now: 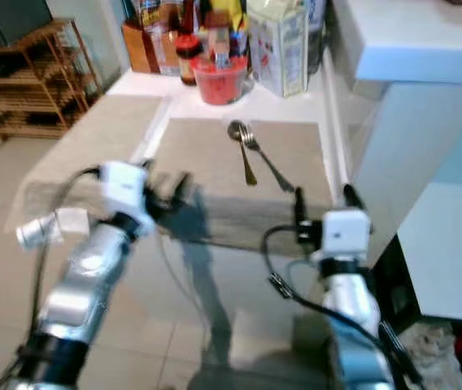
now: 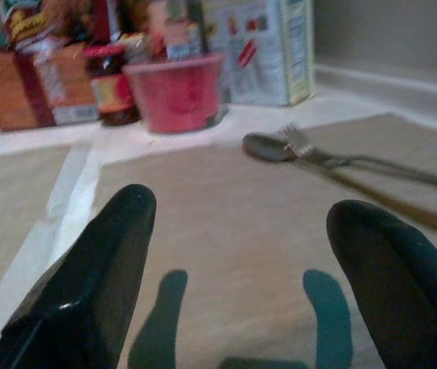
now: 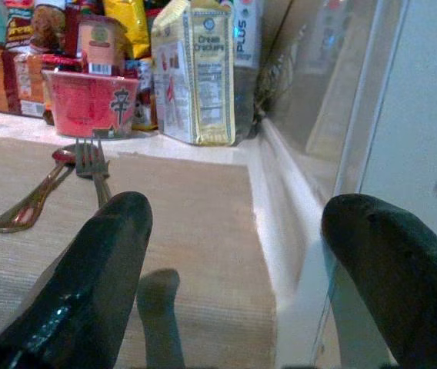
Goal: Setting the table
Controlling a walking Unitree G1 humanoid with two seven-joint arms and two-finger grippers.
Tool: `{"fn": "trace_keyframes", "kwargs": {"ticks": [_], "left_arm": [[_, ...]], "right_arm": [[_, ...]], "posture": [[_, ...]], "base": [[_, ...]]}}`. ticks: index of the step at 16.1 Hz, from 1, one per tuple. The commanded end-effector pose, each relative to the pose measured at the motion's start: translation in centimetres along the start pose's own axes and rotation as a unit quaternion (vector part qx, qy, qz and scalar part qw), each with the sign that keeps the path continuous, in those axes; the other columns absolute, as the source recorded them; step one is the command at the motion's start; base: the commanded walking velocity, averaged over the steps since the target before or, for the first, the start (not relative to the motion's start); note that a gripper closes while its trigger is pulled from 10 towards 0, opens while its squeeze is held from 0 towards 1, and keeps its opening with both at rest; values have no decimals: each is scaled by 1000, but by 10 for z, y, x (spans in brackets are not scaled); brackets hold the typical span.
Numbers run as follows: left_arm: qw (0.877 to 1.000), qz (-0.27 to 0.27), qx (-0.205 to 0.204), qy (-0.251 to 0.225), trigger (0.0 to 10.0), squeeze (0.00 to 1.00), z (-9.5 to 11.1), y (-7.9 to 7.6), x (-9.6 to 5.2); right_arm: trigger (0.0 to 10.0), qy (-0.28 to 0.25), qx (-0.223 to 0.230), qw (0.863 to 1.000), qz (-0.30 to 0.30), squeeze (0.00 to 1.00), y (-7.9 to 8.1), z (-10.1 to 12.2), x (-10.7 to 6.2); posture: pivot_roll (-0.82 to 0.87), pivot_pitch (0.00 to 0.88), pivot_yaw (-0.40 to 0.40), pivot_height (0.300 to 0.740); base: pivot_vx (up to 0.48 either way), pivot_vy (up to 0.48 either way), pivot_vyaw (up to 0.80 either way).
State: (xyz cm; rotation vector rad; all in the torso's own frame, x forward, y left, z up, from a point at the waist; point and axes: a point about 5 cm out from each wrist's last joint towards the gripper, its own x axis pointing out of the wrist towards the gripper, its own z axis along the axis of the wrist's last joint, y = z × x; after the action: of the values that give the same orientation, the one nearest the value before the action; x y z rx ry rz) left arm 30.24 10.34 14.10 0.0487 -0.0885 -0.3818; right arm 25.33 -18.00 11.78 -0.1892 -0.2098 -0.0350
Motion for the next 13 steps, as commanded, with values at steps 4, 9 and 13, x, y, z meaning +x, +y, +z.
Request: {"fn": "trace_keyframes", "kwargs": {"ticks": [4, 9, 13], "left_arm": [[1000, 24, 13, -3, 10000, 0, 3, 12, 0], [1000, 26, 9, 0, 10000, 0, 2, 11, 1], [1000, 26, 4, 3, 10000, 0, 2, 10, -1]], "right_arm": [[10000, 2, 21, 999, 44, 0, 14, 5, 8], [10000, 9, 32, 998, 50, 0, 16, 8, 13], [10000, 21, 43, 998, 39, 0, 14, 18, 45]], "posture": [[-58, 15, 62, 740], [-58, 15, 62, 740], [-34, 19, 57, 740]], "base": [[218, 0, 0], [0, 0, 0], [0, 0, 0]]}}
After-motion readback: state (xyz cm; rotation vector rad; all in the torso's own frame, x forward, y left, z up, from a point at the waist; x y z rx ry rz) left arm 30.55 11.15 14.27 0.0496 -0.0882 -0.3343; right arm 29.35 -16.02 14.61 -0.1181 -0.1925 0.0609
